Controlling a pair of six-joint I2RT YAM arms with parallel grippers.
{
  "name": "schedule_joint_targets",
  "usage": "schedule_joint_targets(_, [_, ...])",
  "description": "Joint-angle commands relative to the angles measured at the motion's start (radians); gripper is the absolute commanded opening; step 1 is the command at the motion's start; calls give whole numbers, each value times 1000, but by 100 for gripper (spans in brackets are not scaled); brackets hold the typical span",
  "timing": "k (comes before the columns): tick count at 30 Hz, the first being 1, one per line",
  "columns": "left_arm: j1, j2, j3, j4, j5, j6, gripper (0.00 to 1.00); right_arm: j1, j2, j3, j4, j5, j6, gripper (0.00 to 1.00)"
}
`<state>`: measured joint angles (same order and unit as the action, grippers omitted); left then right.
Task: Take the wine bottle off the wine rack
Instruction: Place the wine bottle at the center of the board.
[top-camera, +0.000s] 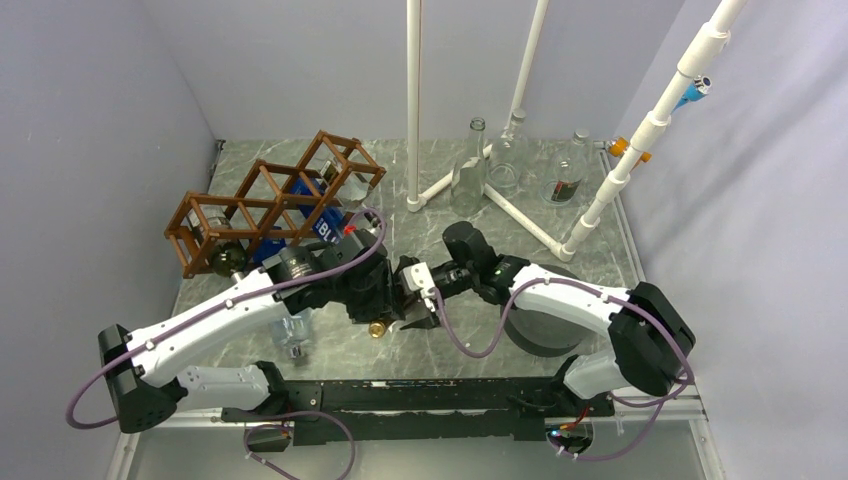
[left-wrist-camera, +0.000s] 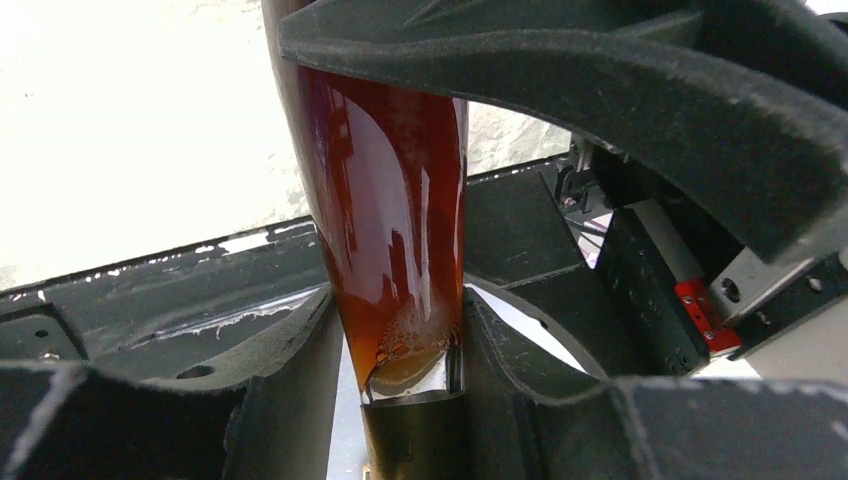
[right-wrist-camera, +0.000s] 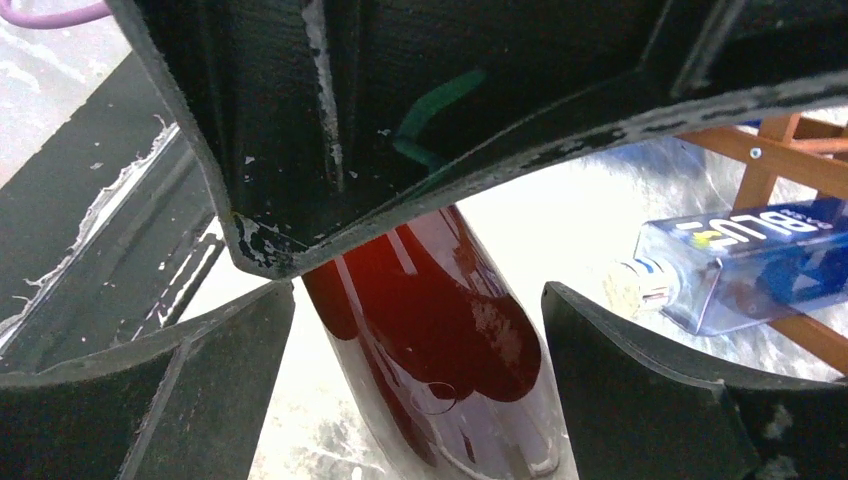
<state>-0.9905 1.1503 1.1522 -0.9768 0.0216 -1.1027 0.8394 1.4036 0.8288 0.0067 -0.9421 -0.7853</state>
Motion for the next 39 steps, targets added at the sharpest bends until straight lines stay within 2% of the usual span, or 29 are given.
schedule_joint_targets(1, [34, -14, 104, 242, 57, 45, 0, -25, -31, -24, 135, -13, 61, 95])
schedule_joint_targets(15, [113, 18, 92, 330, 182, 18, 0, -85, -39, -63, 226, 9, 103, 88])
schedule_joint_targets(20, [131, 30, 92, 348, 210, 9, 0, -103, -40, -66, 219, 14, 81, 80])
schedule_joint_targets(25, [140, 43, 92, 373, 235, 1, 0, -108, -42, -64, 207, 8, 68, 64])
schedule_joint_targets(27, [142, 46, 92, 379, 240, 0, 1, -108, -41, -63, 209, 9, 67, 62])
schedule_joint_targets(30, [145, 49, 92, 389, 249, -5, 2, -108, -41, -63, 215, 9, 78, 63])
schedule_joint_targets(35, [144, 57, 88, 403, 263, -11, 2, -108, -42, -65, 241, 10, 113, 78])
schedule_joint_targets(39, [144, 66, 89, 410, 272, -13, 1, -107, -41, -68, 249, 6, 122, 80])
